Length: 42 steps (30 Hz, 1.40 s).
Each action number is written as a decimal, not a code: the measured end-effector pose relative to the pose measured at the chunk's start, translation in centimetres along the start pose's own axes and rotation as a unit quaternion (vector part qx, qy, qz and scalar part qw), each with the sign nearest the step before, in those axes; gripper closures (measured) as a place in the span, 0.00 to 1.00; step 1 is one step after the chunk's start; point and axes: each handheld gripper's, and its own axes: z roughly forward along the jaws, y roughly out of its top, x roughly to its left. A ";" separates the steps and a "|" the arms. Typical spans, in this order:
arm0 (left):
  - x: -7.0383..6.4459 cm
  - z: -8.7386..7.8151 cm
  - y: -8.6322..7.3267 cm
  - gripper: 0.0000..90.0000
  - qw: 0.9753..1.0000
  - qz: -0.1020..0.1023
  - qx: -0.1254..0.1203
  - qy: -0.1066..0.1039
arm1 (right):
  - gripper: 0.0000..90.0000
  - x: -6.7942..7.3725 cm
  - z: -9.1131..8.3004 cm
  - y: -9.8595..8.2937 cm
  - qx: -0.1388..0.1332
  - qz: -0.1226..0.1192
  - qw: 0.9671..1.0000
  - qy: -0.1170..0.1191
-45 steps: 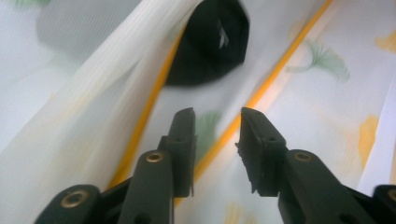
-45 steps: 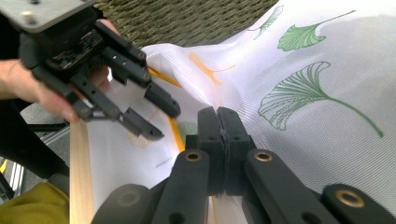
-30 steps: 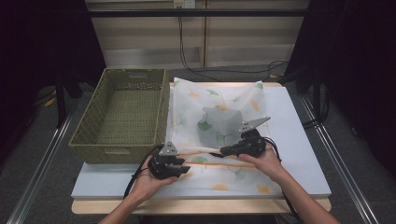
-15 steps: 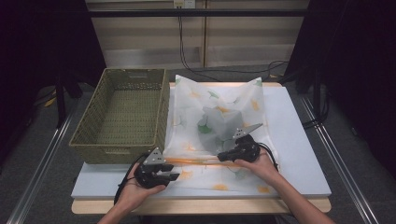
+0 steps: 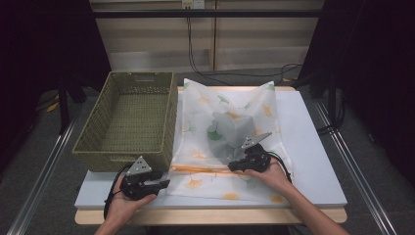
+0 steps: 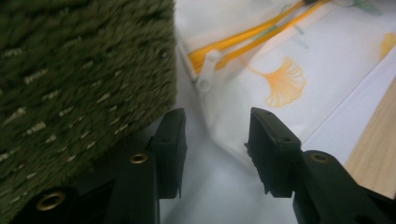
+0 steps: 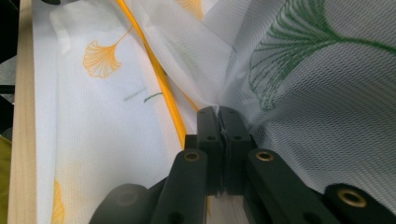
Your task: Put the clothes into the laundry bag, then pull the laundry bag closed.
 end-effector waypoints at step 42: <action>-0.9 0.9 1.4 0.99 0.998 0.008 -0.027 -0.054 | 0.70 1.8 -1.4 1.6 -0.048 0.003 0.999 0.024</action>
